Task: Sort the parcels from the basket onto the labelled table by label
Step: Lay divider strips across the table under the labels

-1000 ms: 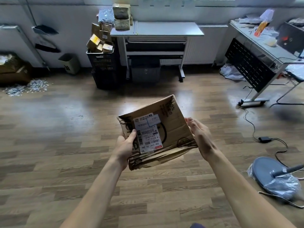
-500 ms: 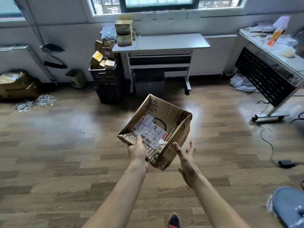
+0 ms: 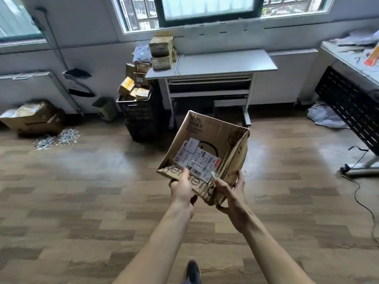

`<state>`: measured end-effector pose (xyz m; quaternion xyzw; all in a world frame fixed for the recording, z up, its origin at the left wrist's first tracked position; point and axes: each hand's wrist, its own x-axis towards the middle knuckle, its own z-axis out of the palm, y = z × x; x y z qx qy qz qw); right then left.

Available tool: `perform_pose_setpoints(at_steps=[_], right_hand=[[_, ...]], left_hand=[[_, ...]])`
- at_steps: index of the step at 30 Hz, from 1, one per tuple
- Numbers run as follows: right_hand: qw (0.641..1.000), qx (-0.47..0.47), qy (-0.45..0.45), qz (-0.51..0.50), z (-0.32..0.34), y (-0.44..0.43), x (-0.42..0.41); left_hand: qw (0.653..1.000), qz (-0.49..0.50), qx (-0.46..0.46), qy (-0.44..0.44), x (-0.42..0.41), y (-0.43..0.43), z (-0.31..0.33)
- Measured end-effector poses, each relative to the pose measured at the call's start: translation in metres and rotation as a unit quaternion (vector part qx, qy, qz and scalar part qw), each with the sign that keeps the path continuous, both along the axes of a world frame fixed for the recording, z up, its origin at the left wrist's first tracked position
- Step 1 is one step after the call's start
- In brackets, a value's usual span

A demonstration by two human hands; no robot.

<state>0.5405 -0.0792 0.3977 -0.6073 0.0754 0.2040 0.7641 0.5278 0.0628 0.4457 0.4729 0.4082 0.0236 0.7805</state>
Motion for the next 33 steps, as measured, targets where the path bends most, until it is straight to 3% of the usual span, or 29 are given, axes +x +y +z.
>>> perform_pose_setpoints(at_steps=[5, 8, 11, 16, 21, 25, 29, 33], right_hand=[[0.998, -0.040, 0.021, -0.034, -0.006, -0.015, 0.083], [0.988, -0.150, -0.023, -0.021, -0.003, -0.025, 0.141], [0.959, -0.266, -0.098, 0.029, 0.012, -0.025, 0.202], [0.918, -0.331, -0.176, 0.134, 0.047, -0.006, 0.294], [0.870, -0.363, -0.205, 0.265, 0.074, 0.006, 0.364], [0.874, -0.341, -0.189, 0.290, 0.088, 0.016, 0.412], [0.868, -0.344, -0.189, 0.305, 0.091, 0.031, 0.472], [0.865, -0.325, -0.178, 0.337, 0.079, 0.043, 0.542]], left_hand=[[0.998, -0.025, 0.059, 0.011, 0.060, 0.044, -0.021], [0.978, -0.089, 0.185, -0.024, 0.110, 0.076, -0.009], [0.918, -0.171, 0.349, -0.078, 0.173, 0.103, 0.009], [0.786, -0.330, 0.502, -0.145, 0.283, 0.140, 0.046], [0.777, -0.443, 0.423, -0.145, 0.361, 0.174, 0.063], [0.745, -0.506, 0.387, -0.199, 0.404, 0.181, 0.061], [0.784, -0.443, 0.384, -0.206, 0.445, 0.186, 0.058], [0.793, -0.432, 0.386, -0.188, 0.499, 0.198, 0.047]])
